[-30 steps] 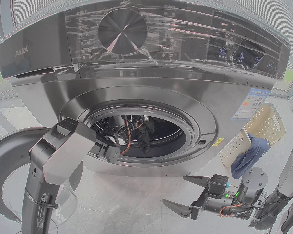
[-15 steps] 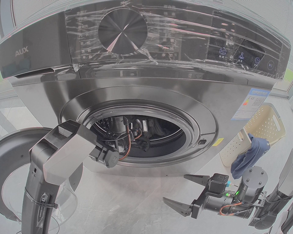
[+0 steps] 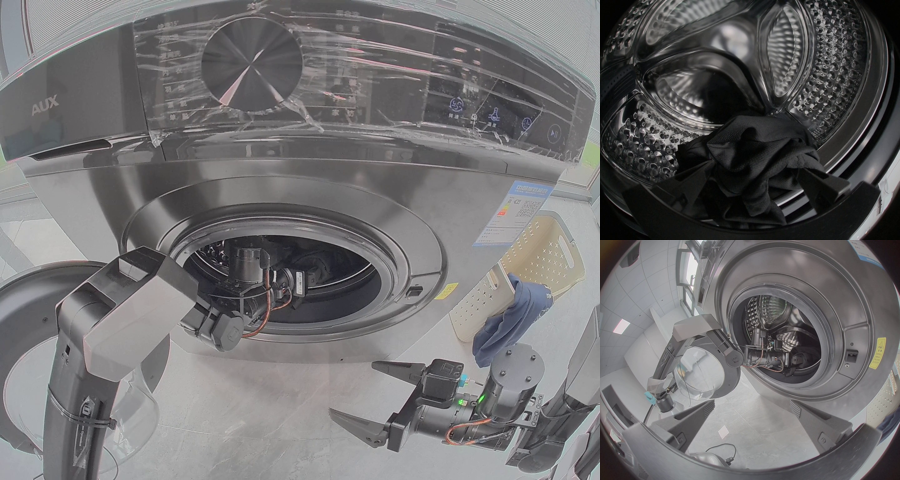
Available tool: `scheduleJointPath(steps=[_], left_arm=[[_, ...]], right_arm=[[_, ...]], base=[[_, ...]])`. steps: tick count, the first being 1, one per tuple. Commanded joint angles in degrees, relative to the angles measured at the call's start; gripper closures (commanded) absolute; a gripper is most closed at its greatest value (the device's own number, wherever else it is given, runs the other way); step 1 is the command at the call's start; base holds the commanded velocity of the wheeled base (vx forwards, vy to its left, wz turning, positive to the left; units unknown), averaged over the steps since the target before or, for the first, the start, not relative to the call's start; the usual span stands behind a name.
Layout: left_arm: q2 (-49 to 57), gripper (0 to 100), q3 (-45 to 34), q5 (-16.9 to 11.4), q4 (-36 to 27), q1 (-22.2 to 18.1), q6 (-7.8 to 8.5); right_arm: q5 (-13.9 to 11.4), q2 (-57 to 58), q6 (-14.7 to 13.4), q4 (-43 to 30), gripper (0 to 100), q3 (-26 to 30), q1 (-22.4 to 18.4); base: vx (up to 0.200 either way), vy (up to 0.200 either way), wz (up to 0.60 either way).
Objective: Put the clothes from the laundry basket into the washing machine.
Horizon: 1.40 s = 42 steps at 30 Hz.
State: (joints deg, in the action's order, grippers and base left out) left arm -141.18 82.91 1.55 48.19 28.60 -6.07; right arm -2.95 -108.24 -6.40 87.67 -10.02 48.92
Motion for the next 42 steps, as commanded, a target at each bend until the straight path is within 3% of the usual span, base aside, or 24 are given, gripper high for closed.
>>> scheduleJointPath(steps=[1, 4, 7, 13, 22, 23, 27, 30, 37, 39, 41, 42], left_arm=[[-3.8, 100, 6.0, 0.5, -2.4, -0.4, 0.18], [-5.9, 100, 10.3, 0.7, -3.3, -0.5, -0.08], [-8.1, 100, 15.6, 2.8, -3.0, -0.6, -0.52], [-13.7, 100, 31.7, 7.2, -2.5, -0.9, -4.12], [-14.1, 100, 31.7, 7.8, 0.0, -0.3, -4.48], [-14.1, 0, 31.7, 7.8, 0.0, -0.3, -4.48], [-12.2, 0, 31.3, 7.9, -0.3, 0.8, -4.56], [-8.6, 0, 25.3, 8.0, -0.6, 1.9, -4.48], [4.6, 0, -1.1, 7.9, 3.1, 4.9, -0.43], [5.3, 0, -2.8, 7.9, 3.8, 5.1, -0.08], [9.5, 0, -12.4, 7.7, 6.3, 5.4, 2.20], [10.7, 0, -15.1, 7.4, 7.2, 5.7, 2.56]], right_arm=[[0.0, -0.2, 0.0, 0.0, 0, 0.0, 0.0], [0.0, -0.2, 0.0, 0.0, 0, 0.0, 0.0], [0.0, -0.2, 0.0, 0.0, 0, -0.1, 0.0], [0.0, -0.2, 0.0, 0.0, 0, -0.3, 0.0], [0.0, -0.4, 0.0, 0.0, 0, -0.3, 0.0], [0.0, -0.4, 0.0, 0.0, 0, -0.3, 0.0], [0.0, -0.3, 0.0, 0.0, 0, -0.3, -0.1], [0.0, -0.3, 0.0, 0.0, 0, -0.2, -0.1], [0.0, -0.3, 0.0, 0.0, 0, 0.0, -0.3], [0.0, -0.2, 0.0, 0.0, 0, 0.1, -0.4], [0.0, -0.2, 0.0, 0.0, 0, 0.4, -0.4], [0.0, -0.2, 0.0, 0.0, 0, 0.4, -0.4]], base=[[0.000, 0.000, 0.00], [0.000, 0.000, 0.00], [0.000, 0.000, 0.00], [0.000, 0.000, 0.00], [0.000, 0.000, 0.00], [0.000, 0.000, 0.00], [0.000, 0.000, 0.00], [0.000, 0.000, 0.00], [0.000, 0.000, 0.00], [0.000, 0.000, 0.00], [0.000, 0.000, 0.00], [0.000, 0.000, 0.00]])
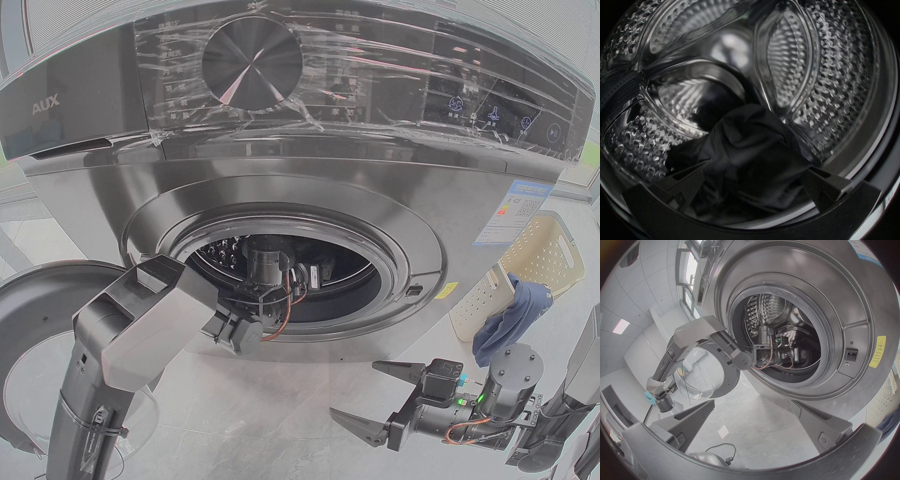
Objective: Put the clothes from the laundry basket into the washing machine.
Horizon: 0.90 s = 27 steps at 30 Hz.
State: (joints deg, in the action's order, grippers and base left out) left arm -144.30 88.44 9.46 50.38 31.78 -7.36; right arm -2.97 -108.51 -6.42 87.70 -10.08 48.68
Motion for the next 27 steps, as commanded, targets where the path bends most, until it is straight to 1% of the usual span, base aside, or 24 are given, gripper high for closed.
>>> scheduleJointPath(steps=[1, 5, 7, 8, 9, 11, 12, 14, 18, 19, 20, 22, 24, 25, 26, 27], left_arm=[[14.8, 0, -22.7, -0.6, 5.6, 2.8, 4.20], [18.6, 0, -30.3, -1.0, 7.8, 3.8, 4.55], [20.3, 0, -33.7, -2.3, 8.5, 4.3, 4.37], [20.5, 0, -34.0, -2.5, 8.6, 4.3, 4.29], [21.0, 0, -36.0, -3.4, 9.4, 4.8, 4.29], [21.3, 0, -38.7, -3.9, 11.6, 5.6, 4.29], [21.4, 0, -39.8, -4.1, 12.9, 6.0, 4.29], [21.4, 0, -43.4, -4.5, 17.9, 7.6, 3.94], [22.1, 0, -50.0, -4.5, 26.1, 9.0, 4.11], [22.2, 0, -50.4, -4.5, 26.4, 9.1, 4.11], [24.1, 0, -54.3, -4.6, 29.1, 9.3, 4.20], [26.6, 0, -59.1, -4.6, 30.8, 9.3, 4.29], [29.9, 0, -62.9, -4.8, 32.3, 9.6, 4.20], [30.1, 0, -63.1, -4.8, 32.5, 9.6, 4.20], [33.4, 0, -66.6, -5.0, 33.8, 9.6, 3.94], [34.7, 0, -68.1, -5.0, 34.3, 9.6, 3.85]], right_arm=[[0.0, 0.1, 0.0, 0.0, 0, 0.4, -0.2], [0.0, 0.1, -0.1, 0.0, 0, 0.6, -0.2], [0.0, 0.2, -0.1, 0.0, 0, 0.6, -0.4], [0.0, 0.2, -0.1, 0.0, 0, 0.6, -0.4], [0.0, 0.2, -0.1, 0.0, 0, 0.6, -0.5], [0.0, 0.3, -0.1, 0.0, 0, 0.7, -0.6], [0.0, 0.4, -0.2, -0.1, 0, 0.7, -0.6], [0.0, 0.8, -0.1, 0.0, 0, 1.0, -0.8], [0.0, 2.2, -0.1, 0.0, 0, 2.7, -1.7], [0.1, 2.3, -0.1, 0.0, 0, 2.8, -1.7], [0.0, 3.2, -0.1, 0.0, 0, 3.6, -2.3], [0.2, 4.6, 0.0, -0.1, 0, 3.9, -2.7], [0.6, 5.9, 0.0, -0.1, 0, 3.9, -3.1], [0.7, 6.0, 0.0, -0.1, 0, 3.9, -3.1], [2.2, 7.7, -0.2, -0.4, 0, 4.2, -3.1], [3.2, 8.7, -0.2, -0.5, 0, 4.4, -3.2]], base=[[0.000, 0.000, 0.00], [0.000, 0.000, 0.00], [0.000, 0.000, 0.00], [0.000, 0.000, 0.00], [0.000, 0.000, 0.00], [0.000, 0.000, 0.00], [0.000, 0.000, 0.00], [0.000, 0.000, 0.00], [0.000, 0.000, 0.00], [0.000, 0.000, 0.00], [0.000, 0.000, 0.00], [0.000, 0.000, 0.00], [0.000, 0.000, 0.00], [0.000, 0.000, 0.00], [0.000, 0.000, 0.00], [0.000, 0.000, 0.00]])
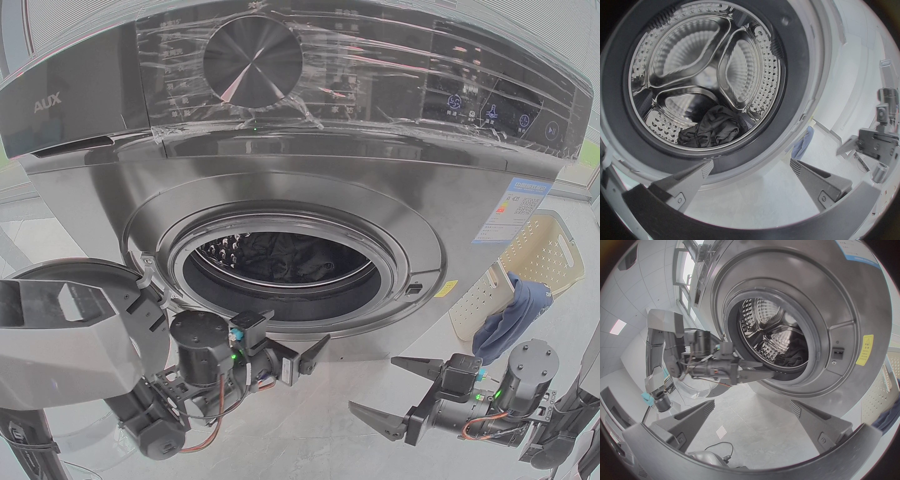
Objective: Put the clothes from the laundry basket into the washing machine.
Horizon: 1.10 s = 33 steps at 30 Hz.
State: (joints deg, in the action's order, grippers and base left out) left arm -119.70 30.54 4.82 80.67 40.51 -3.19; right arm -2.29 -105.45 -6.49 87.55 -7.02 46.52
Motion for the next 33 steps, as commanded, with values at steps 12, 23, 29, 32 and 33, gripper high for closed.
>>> scheduleJointPath(steps=[12, 23, 29, 32, 33], left_arm=[[28.6, 0, -21.5, 0.4, 4.0, 0.5, -0.50], [48.8, 0, -26.7, 0.5, -8.4, -6.8, 1.70], [62.7, 0, -25.9, 0.5, -23.0, -8.3, 1.88], [71.4, 0, -25.5, 0.0, -31.5, -12.1, 2.05], [73.6, 0, -25.5, -0.2, -33.6, -13.0, 2.05]], right_arm=[[6.0, 18.9, -0.6, -2.7, 0, 7.0, -12.9], [7.4, 41.5, 3.4, -23.9, 0, 7.0, -21.6], [6.9, 53.7, 6.4, -36.2, 0, 7.0, -32.3], [7.0, 65.0, 7.8, -46.7, 0, 7.0, -35.6], [7.0, 68.1, 8.1, -50.2, 0, 7.0, -36.4]], base=[[-0.083, 0.000, 0.00], [-0.200, 0.000, 0.00], [-0.200, 0.000, 0.00], [-0.133, 0.000, 0.00], [0.000, 0.000, 0.00]])
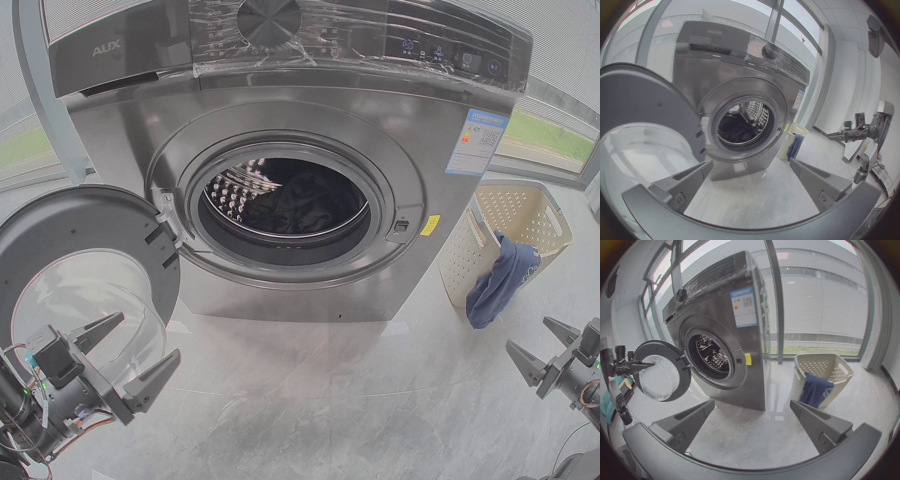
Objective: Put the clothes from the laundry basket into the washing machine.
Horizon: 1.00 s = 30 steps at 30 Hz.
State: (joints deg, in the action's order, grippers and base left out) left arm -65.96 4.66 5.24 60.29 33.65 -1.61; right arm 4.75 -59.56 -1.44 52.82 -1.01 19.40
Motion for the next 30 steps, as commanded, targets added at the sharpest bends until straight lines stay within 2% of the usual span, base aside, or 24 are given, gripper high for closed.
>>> scheduleJointPath(steps=[1, 2, 3, 6, 12, 16, 17, 19, 21, 23, 25, 26, 27, 28, 30], left_arm=[[22.1, 0, 0.4, -0.7, -15.2, -6.7, 0.47], [22.4, 0, 0.4, -0.7, -15.5, -6.7, 0.47], [25.6, 0, 0.4, -0.6, -19.2, -7.1, 0.38], [30.4, 0, -0.4, -0.6, -25.1, -9.2, 0.38], [39.9, 0, -3.4, -0.7, -32.9, -12.8, -0.50], [44.9, 0, -4.4, -0.7, -36.9, -14.8, -1.91], [47.7, 0, -4.4, -0.7, -39.6, -16.0, -2.35], [51.3, 0, -4.5, -0.8, -42.8, -17.7, -2.17], [56.4, 0, -4.5, -2.3, -47.4, -20.4, -1.82], [60.9, 0, -4.5, -4.5, -51.9, -23.1, -1.20], [61.1, 0, -4.5, -4.3, -53.1, -23.8, -0.85], [60.5, 0, -4.5, -1.6, -54.0, -24.8, -0.50], [60.5, 0, -4.5, -0.2, -54.3, -25.6, -0.59], [60.6, 0, -4.5, 0.6, -54.8, -27.6, -0.68], [61.3, 0, -4.6, 0.3, -56.4, -31.8, -0.76]], right_arm=[[-0.3, 25.1, 3.1, -18.9, 0, 1.0, -10.2], [-0.3, 25.5, 3.1, -19.3, 0, 0.9, -10.3], [-0.5, 29.9, 3.2, -23.6, 0, 0.7, -11.6], [-0.6, 35.7, 3.1, -29.7, 0, -0.6, -12.6], [-0.4, 43.0, 2.3, -34.9, 0, -0.3, -14.6], [-0.7, 48.0, 1.9, -38.3, 0, 0.7, -17.4], [-1.2, 51.5, 2.0, -42.7, 0, 0.9, -17.7], [-1.9, 56.7, 2.3, -49.7, 0, 1.0, -17.8], [-4.8, 59.6, 1.4, -54.3, 0, 0.6, -19.3], [-4.3, 59.4, 0.6, -52.7, 0, 0.9, -19.3], [-4.0, 59.3, 0.2, -52.5, 0, 1.0, -19.3], [-3.9, 59.4, 0.2, -52.6, 0, 1.0, -19.4], [-3.9, 59.4, 0.3, -52.5, 0, 1.0, -19.4], [-3.9, 59.4, 0.3, -52.5, 0, 1.0, -19.4], [-3.9, 59.4, 0.5, -52.5, 0, 1.0, -19.4]], base=[[0.000, 0.000, 0.00], [0.000, 0.000, 0.00], [0.000, 0.000, 0.00], [-0.200, 0.000, 0.00], [-0.033, 0.000, 0.00], [0.000, 0.000, 0.00], [0.000, 0.000, 0.00], [0.000, 0.000, 0.00], [0.000, 0.000, 0.00], [0.000, 0.000, 0.00], [0.000, 0.000, 0.00], [0.000, 0.000, 0.00], [0.000, 0.000, 0.00], [0.000, 0.000, 0.00], [0.000, 0.000, 0.00]])
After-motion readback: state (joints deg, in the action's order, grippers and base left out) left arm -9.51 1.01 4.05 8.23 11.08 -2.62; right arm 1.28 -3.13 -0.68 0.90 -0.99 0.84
